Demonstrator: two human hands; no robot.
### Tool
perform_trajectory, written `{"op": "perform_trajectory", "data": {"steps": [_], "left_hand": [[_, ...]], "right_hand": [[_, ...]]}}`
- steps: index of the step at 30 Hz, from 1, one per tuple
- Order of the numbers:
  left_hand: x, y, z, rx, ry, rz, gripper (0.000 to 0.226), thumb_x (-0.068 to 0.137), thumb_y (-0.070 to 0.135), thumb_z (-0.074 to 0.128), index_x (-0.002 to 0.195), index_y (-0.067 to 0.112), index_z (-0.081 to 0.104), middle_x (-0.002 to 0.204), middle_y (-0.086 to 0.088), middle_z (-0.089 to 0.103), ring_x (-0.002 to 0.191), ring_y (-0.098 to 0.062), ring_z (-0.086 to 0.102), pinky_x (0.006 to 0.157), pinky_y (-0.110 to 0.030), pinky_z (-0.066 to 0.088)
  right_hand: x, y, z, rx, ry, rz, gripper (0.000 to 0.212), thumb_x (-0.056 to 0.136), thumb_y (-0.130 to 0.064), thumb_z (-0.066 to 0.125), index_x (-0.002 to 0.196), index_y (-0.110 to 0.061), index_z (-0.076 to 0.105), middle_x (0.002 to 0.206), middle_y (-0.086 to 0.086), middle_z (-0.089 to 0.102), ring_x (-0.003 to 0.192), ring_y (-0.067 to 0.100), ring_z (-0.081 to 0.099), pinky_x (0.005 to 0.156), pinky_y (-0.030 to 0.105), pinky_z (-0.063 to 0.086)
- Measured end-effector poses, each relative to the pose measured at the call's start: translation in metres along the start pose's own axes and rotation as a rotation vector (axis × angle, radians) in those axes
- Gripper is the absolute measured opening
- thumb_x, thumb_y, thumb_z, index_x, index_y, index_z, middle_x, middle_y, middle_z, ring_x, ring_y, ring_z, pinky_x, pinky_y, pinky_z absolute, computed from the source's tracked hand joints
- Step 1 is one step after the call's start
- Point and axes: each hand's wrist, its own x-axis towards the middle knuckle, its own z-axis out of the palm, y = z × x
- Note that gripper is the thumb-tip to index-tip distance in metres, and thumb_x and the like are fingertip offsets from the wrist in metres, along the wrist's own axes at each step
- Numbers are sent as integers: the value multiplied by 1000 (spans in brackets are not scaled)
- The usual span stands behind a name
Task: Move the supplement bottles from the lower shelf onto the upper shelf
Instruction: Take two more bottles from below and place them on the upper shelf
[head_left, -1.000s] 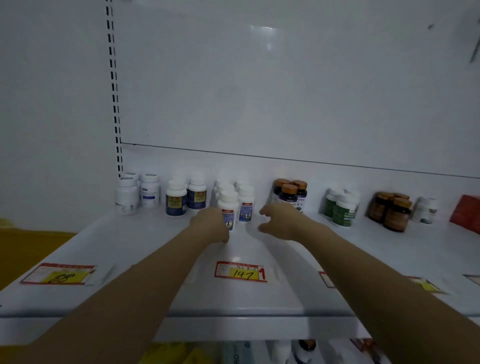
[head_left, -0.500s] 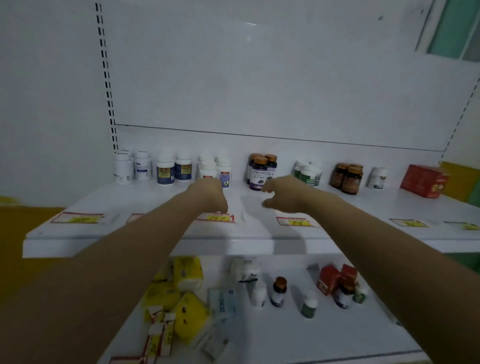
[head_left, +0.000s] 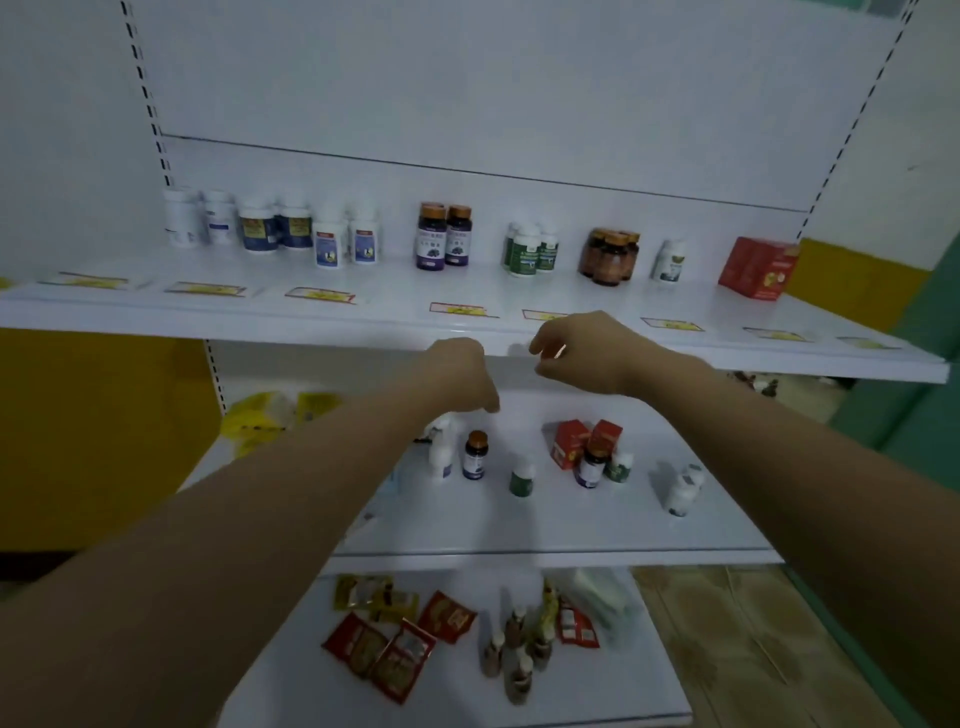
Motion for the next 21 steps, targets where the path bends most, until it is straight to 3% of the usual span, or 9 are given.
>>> {"op": "perform_trajectory", "data": {"steps": [3,5,9,11,13,15,17,19,21], "left_hand": [[-1,16,31,-35,-64,-23,54,85,31,68,129,7,49,127,-10,54,115,-25,51,87,-28,41],[5,24,49,-20,-88,-25,53,86,31,66,129,6,48,128,-11,53,116,-25,51,84,-26,38],[40,32,82,-10,-181,-64,45,85,29,67,119,2,56,82,-4,52,77,-19,52,57,-20,38],[65,33,99,-20,-222,-75,45,85,27,67,119,1,53,83,-4,50,69,-18,50,47,-22,35],[92,31,118,-21,-246,-73,38,85,25,66,115,5,53,95,-7,52,82,-21,50,56,-23,41],[114,28,137,-14,-237,-94,19,84,24,66,89,14,51,82,0,45,88,-21,48,72,-24,42],[137,22,157,3,-269,-95,34,83,24,65,69,22,34,72,6,31,86,-19,44,82,-27,39],[153,18,167,2,-303,-99,17,85,24,63,81,19,47,80,1,40,82,-18,46,82,-28,39],[167,11,182,-43,-322,-92,45,89,23,61,129,7,48,115,-12,52,103,-25,54,85,-28,44]], "right_hand": [[-16,30,17,64,-37,40,34,92,-25,57,124,-15,58,123,4,62,110,19,58,89,24,42],[-21,54,30,89,-64,79,34,91,-26,57,125,-17,58,124,3,62,110,19,58,93,27,44],[-17,107,57,123,-108,185,34,92,-23,54,125,-15,57,124,6,61,111,23,58,95,32,47],[-7,130,73,121,-117,231,29,91,-23,54,119,-15,61,120,8,63,105,24,60,89,32,50],[6,149,90,99,-143,250,28,90,-23,54,114,-12,63,117,9,65,102,25,61,87,33,50],[18,164,105,76,-188,257,29,89,-18,53,114,-8,65,118,9,64,106,26,60,89,32,48],[31,177,119,89,-211,264,30,89,-14,54,116,-6,66,122,9,63,109,26,59,90,31,46],[44,189,135,116,-218,265,30,92,-15,52,117,-7,66,124,9,61,110,26,58,91,29,44],[55,200,154,147,-241,279,30,94,-20,52,120,-11,64,126,10,61,113,26,56,91,26,42]]}}
